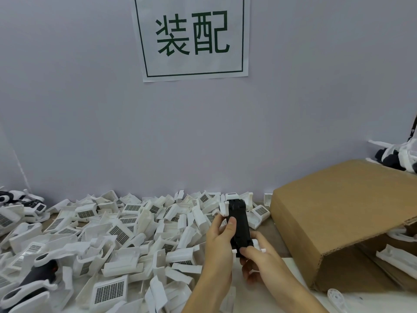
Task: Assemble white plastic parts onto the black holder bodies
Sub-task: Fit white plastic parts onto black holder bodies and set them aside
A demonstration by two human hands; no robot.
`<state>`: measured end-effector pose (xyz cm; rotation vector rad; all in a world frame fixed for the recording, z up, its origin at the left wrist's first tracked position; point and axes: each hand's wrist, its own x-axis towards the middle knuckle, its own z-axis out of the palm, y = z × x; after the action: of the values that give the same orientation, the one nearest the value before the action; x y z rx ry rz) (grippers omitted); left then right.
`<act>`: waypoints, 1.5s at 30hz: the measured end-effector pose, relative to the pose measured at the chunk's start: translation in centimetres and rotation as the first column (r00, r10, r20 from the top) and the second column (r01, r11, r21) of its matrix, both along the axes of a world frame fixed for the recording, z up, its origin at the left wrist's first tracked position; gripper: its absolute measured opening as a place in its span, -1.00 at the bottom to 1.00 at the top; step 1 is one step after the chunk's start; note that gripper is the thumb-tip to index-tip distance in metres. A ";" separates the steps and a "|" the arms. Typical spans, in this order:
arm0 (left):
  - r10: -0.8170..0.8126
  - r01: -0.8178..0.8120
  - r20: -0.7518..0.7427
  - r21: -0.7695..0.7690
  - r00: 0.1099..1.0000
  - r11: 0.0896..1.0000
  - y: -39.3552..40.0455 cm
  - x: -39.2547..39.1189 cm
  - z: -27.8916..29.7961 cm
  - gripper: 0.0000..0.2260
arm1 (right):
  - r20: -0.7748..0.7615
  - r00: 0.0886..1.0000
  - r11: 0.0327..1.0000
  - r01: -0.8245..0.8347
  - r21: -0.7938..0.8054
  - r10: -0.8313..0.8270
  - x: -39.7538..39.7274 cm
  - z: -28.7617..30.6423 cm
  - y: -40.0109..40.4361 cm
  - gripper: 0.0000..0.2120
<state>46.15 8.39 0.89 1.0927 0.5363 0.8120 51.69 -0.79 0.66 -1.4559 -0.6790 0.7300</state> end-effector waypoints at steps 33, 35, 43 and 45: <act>0.009 0.039 -0.247 0.186 0.969 0.982 0.4 -1.6 2.7 -0.76 | 0.194 0.907 0.917 0.332 0.219 -0.375 1.9 -0.8 -0.1 -0.79; 0.009 0.049 -0.261 0.216 0.965 0.975 0.3 -1.5 2.9 -0.75 | 0.311 0.860 0.910 0.349 0.223 -0.405 1.7 -0.8 -0.3 -0.65; -0.034 0.064 -0.221 0.129 0.975 0.990 0.3 -1.5 3.0 -0.74 | 0.611 0.708 0.930 0.200 0.308 -0.355 0.1 -0.1 -0.2 -0.40; -0.017 0.031 -0.188 0.069 0.982 0.997 0.4 -1.6 2.8 -0.78 | 0.605 0.713 0.928 0.189 0.323 -0.355 -0.1 0.0 -0.3 -0.42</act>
<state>44.60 8.79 3.69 1.2477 0.6542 0.7158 51.64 -1.07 0.65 -1.5377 -1.0143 -0.1358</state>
